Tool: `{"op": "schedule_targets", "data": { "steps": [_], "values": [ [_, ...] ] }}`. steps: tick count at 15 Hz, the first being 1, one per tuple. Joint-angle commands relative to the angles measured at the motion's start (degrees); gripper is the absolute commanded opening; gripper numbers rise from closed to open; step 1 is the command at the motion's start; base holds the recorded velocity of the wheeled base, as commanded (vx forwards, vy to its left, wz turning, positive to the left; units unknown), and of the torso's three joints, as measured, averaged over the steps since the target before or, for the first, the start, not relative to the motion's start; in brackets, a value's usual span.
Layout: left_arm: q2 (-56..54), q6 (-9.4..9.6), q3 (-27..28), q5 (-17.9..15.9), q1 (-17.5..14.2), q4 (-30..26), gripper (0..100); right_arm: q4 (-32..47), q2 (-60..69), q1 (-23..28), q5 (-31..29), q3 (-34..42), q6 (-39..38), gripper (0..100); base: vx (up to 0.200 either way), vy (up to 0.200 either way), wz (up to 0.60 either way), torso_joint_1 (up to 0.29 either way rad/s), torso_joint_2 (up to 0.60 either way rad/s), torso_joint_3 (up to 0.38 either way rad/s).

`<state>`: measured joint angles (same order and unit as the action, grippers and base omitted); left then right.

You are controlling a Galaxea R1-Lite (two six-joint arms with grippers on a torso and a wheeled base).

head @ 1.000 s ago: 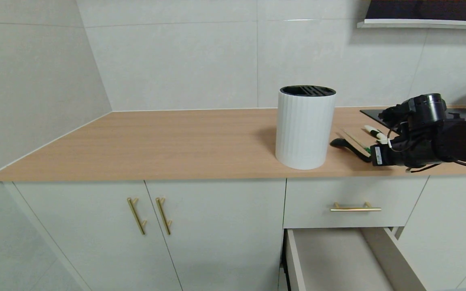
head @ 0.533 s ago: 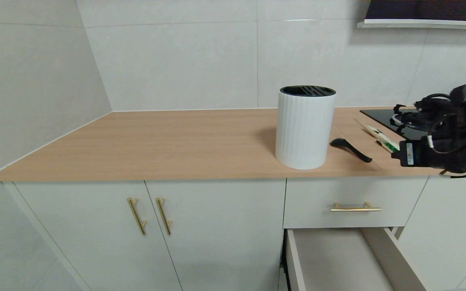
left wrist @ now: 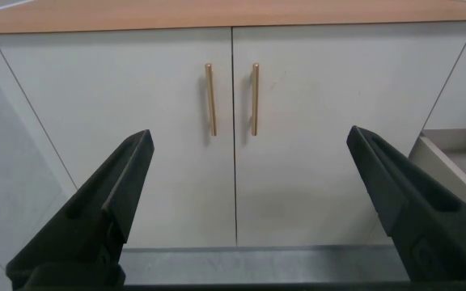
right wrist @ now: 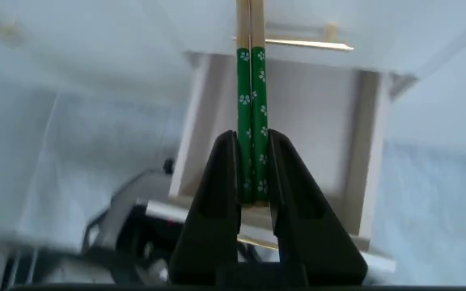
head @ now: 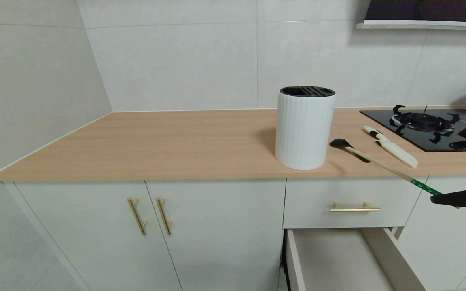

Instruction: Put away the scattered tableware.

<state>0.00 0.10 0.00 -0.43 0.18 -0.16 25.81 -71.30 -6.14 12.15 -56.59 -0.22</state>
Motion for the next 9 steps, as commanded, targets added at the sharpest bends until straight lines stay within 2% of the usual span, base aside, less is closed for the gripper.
{"op": "schedule_targets", "data": {
  "steps": [1, 9],
  "values": [
    [0.00, -0.01, 0.00, -0.01, -0.01, -0.02, 100, -0.06, 1.87, -0.18, 1.21, 1.83, 1.63, 0, 0.000, 0.000, 0.00, 0.000, 0.00, 0.000],
    [0.00, -0.01, 0.00, -0.01, -0.01, -0.02, 100, -0.14, -1.12, -5.98, 1.82, 5.17, 2.68, 0, 0.000, 0.000, 0.00, 0.000, 0.00, 0.000]
  ]
}}
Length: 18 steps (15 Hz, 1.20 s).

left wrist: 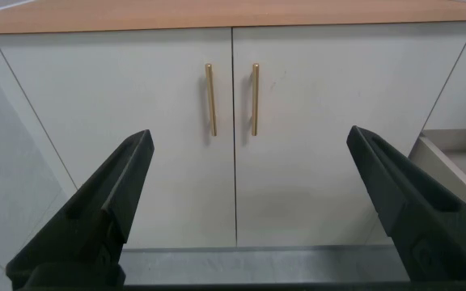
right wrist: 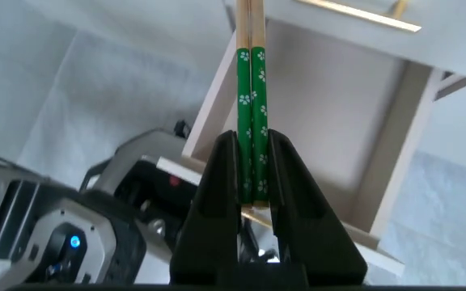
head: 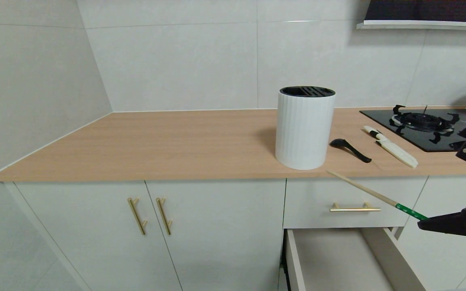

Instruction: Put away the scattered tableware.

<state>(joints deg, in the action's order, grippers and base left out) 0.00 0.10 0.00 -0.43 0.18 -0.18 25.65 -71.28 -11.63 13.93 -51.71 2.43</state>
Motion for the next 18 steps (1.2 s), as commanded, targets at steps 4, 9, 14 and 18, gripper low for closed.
{"op": "schedule_targets", "data": {
  "steps": [4, 9, 14, 18],
  "values": [
    [0.00, -0.01, 0.00, -0.01, -0.01, 0.01, 100, -1.13, -3.43, -1.29, 0.04, 1.97, 1.62, 0, 0.000, 0.000, 0.00, -0.084, 0.21, 0.129],
    [0.00, -0.01, 0.00, 0.08, -0.01, 0.01, 100, -1.22, -6.42, -1.29, 0.04, 2.23, 1.70, 0, 0.000, 0.000, 0.00, -0.160, 0.45, 0.276],
    [0.00, -0.01, 0.00, -0.01, -0.01, 0.01, 100, -1.92, -8.53, -1.38, -0.05, 3.11, 2.85, 0, 0.000, 0.000, 0.00, -0.143, 0.45, 0.311],
    [0.00, 0.08, 0.00, -0.01, -0.01, 0.01, 100, -2.01, -9.14, -1.38, 0.04, 3.28, 2.94, 0, 0.000, 0.000, 0.00, -0.052, 0.20, 0.137]
  ]
}}
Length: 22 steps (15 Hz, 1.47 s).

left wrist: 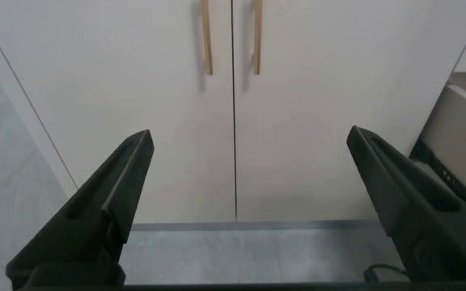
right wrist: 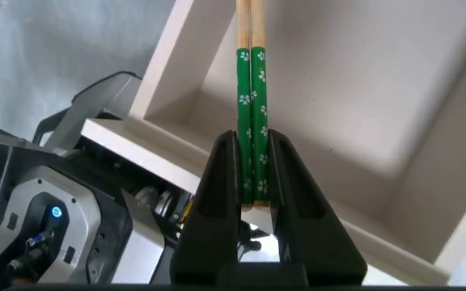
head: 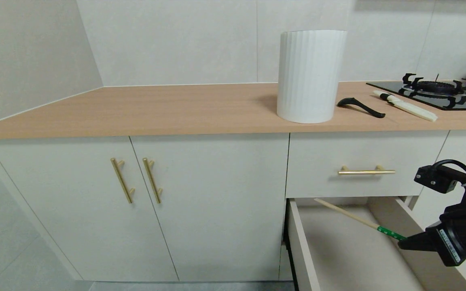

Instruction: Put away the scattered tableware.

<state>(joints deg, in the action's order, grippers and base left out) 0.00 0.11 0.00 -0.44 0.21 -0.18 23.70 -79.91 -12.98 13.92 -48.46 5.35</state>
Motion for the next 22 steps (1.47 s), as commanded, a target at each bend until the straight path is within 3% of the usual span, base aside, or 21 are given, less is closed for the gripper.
{"op": "schedule_targets", "data": {
  "steps": [1, 8, 16, 22],
  "values": [
    [0.00, -0.02, 0.00, 0.00, -0.03, 0.01, 100, -0.06, -0.69, -0.02, -0.03, 0.21, 0.01, 0, 0.000, 0.000, 0.00, 0.000, 0.00, 0.000],
    [0.00, -0.02, 0.00, 0.09, -0.03, 0.01, 100, -3.57, -13.17, -1.78, -1.88, 0.12, -0.61, 0, 0.000, 0.000, 0.00, 0.000, 0.00, 0.000],
    [0.00, -0.02, 0.00, 0.00, -0.03, 0.01, 100, -24.14, -36.63, -3.72, -7.95, -1.29, -17.74, 0, 0.000, 0.000, 0.00, 0.000, 0.00, 0.000],
    [0.00, -0.02, 0.00, 0.00, -0.03, 0.01, 100, -36.53, -48.76, -5.47, -12.34, -1.55, -20.38, 0, 0.000, 0.000, 0.00, 0.000, 0.00, 0.000]
  ]
}}
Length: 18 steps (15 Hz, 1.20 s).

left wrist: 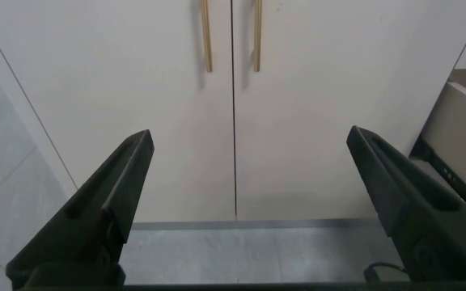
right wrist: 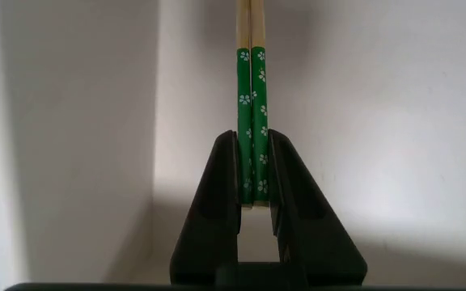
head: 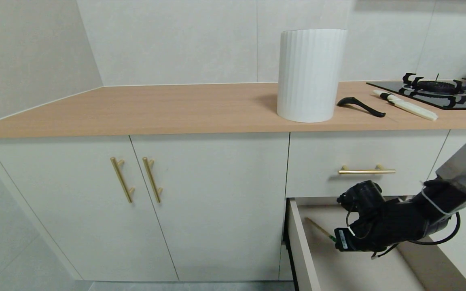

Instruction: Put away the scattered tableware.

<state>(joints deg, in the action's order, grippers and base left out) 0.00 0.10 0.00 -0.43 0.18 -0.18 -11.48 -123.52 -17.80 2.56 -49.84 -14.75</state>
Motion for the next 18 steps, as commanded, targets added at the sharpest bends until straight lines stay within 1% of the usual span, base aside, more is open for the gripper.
{"op": "schedule_targets", "data": {
  "steps": [1, 3, 4, 12, 13, 18],
  "values": [
    [0.00, -0.01, 0.00, -0.01, -0.01, 0.01, 100, -2.05, -7.09, -0.75, -2.65, -0.88, -0.28, 0, 0.000, 0.000, 0.00, 0.000, 0.00, 0.000],
    [0.00, -0.01, 0.00, -0.01, -0.01, 0.01, 100, -2.32, -9.46, -1.27, -5.11, -2.02, -0.28, 0, 0.000, 0.000, 0.00, 0.000, 0.00, 0.000],
    [0.00, -0.01, 0.00, 0.08, -0.01, 0.01, 100, -2.32, -9.64, -1.36, -5.37, -2.20, -0.28, 0, 0.000, 0.000, 0.00, 0.000, 0.00, 0.000],
    [0.00, -0.01, 0.00, -0.01, 0.08, 0.01, 100, -2.32, -9.64, -1.45, -5.46, -2.20, -0.37, 0, 0.000, 0.000, 0.00, 0.000, 0.00, 0.000],
    [0.00, -0.01, 0.00, -0.01, -0.01, 0.01, 100, -2.32, -9.64, -1.45, -5.46, -2.20, -0.37, 100, 0.000, 0.000, 0.00, 0.000, 0.00, 0.000],
    [0.00, -0.01, 0.00, -0.01, -0.01, 0.01, 100, -2.32, -9.64, -1.45, -5.46, -2.11, -0.37, 100, 0.000, 0.000, 0.00, 0.000, 0.00, 0.000]
  ]
}}
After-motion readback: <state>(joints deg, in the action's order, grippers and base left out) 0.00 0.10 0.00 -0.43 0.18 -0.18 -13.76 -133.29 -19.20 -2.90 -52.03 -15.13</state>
